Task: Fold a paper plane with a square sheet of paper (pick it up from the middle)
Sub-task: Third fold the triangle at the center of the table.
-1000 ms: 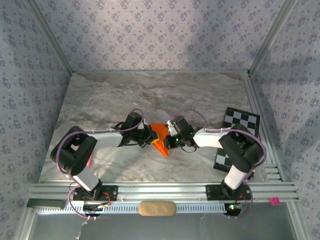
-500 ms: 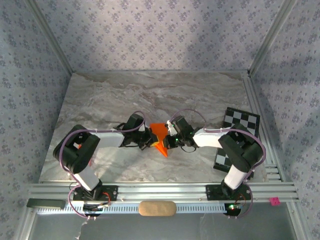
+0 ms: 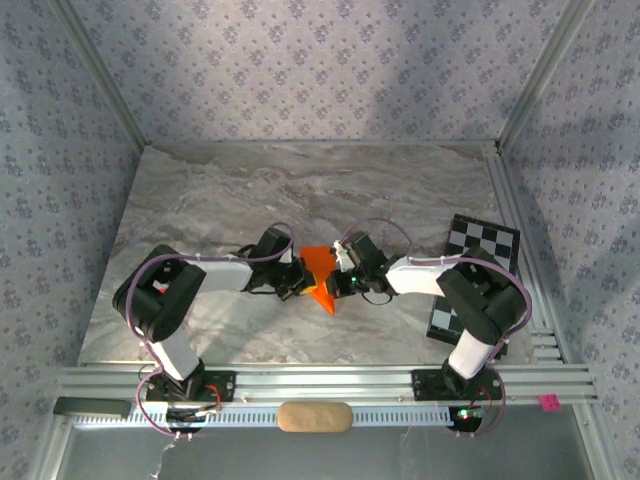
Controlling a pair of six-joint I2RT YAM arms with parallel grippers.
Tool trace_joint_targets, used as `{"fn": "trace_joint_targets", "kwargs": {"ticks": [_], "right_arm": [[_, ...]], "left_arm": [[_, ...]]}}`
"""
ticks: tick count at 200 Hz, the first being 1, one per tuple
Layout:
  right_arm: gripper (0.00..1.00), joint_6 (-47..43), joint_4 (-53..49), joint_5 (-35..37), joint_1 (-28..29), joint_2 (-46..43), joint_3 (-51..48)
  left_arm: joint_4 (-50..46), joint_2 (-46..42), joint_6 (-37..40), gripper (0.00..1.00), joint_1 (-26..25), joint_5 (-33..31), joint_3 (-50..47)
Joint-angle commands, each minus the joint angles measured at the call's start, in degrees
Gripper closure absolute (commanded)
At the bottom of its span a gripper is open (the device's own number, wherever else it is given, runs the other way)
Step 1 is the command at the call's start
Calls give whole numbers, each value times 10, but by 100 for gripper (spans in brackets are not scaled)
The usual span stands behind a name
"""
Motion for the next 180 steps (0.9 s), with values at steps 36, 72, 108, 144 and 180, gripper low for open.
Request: {"fn": "trace_joint_targets", "kwargs": {"ticks": [36,72,108,144,180], "right_arm": [[100,0,-35,28,3,15,-5],[95,11,-39,25,2,0,2],[68,48,-53,35,-4,-59,1],[60,107,-43,27,-9,-109,-24],[86,119,-33,-64,19,-86,-11]], "left_arm": [[-13,22,11,100,-5,-15,-8],[-12,29,10,100,-6,-20,-18],[-13,27,10,100,-7,-24,-20],[-14,24,12,100,-7,-27,-22],[-15,22,13,100,-7,-28,-22]]}}
